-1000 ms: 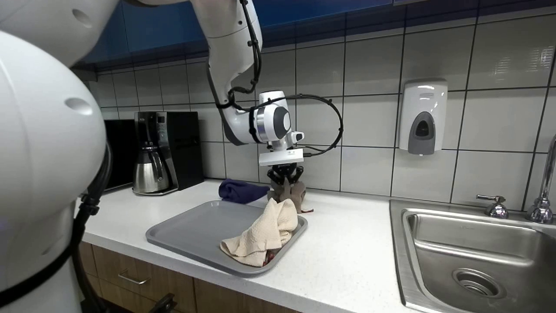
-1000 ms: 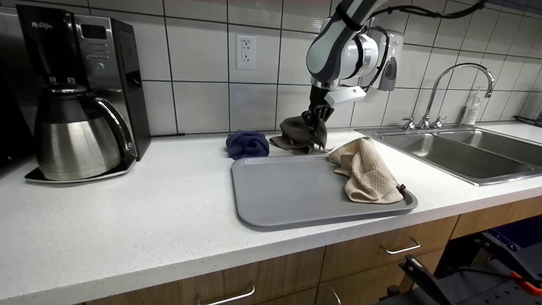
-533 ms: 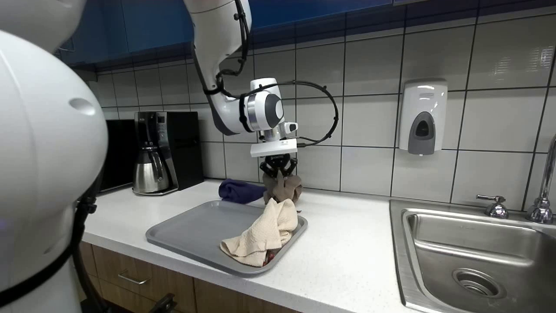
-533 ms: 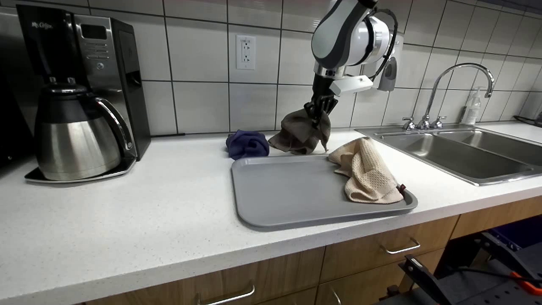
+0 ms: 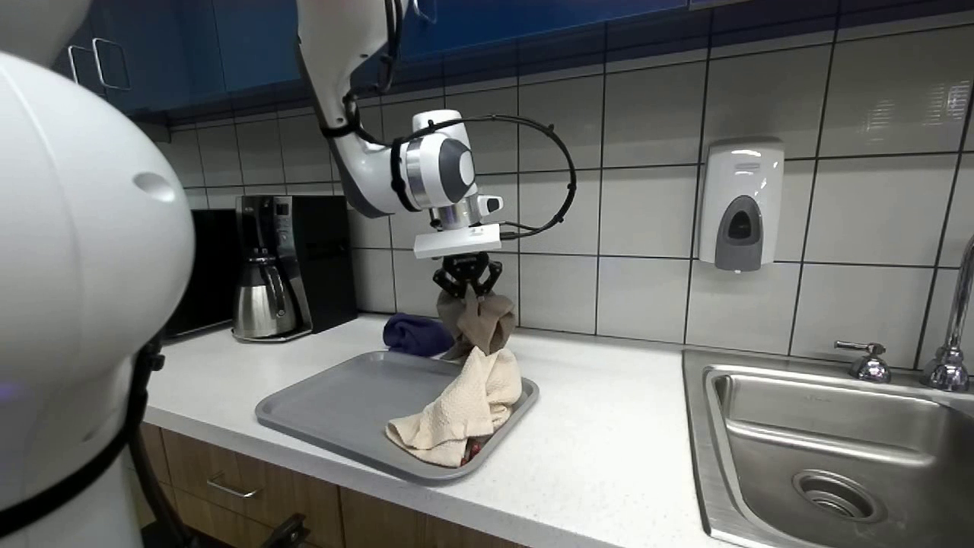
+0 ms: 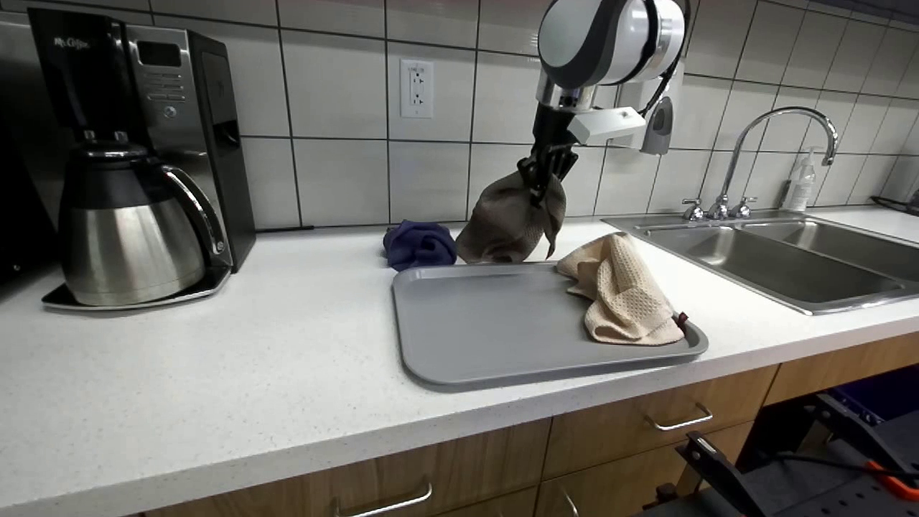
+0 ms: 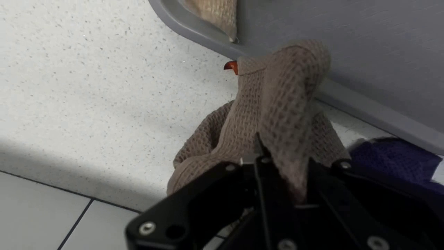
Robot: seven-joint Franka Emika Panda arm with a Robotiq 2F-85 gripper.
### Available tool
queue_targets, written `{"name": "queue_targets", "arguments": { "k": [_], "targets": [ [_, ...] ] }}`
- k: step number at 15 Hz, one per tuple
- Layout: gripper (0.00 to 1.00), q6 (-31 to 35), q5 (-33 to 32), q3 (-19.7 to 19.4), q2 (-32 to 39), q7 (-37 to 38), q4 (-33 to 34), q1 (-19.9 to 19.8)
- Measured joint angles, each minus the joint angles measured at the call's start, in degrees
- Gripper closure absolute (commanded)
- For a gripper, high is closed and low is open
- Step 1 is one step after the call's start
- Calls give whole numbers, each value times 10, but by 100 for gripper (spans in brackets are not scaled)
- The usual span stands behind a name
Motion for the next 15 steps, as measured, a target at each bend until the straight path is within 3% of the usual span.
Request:
{"name": "queue_targets", "arguments": {
  "k": [15],
  "targets": [
    [98, 0, 1, 23, -149, 2, -152, 3]
  ]
}}
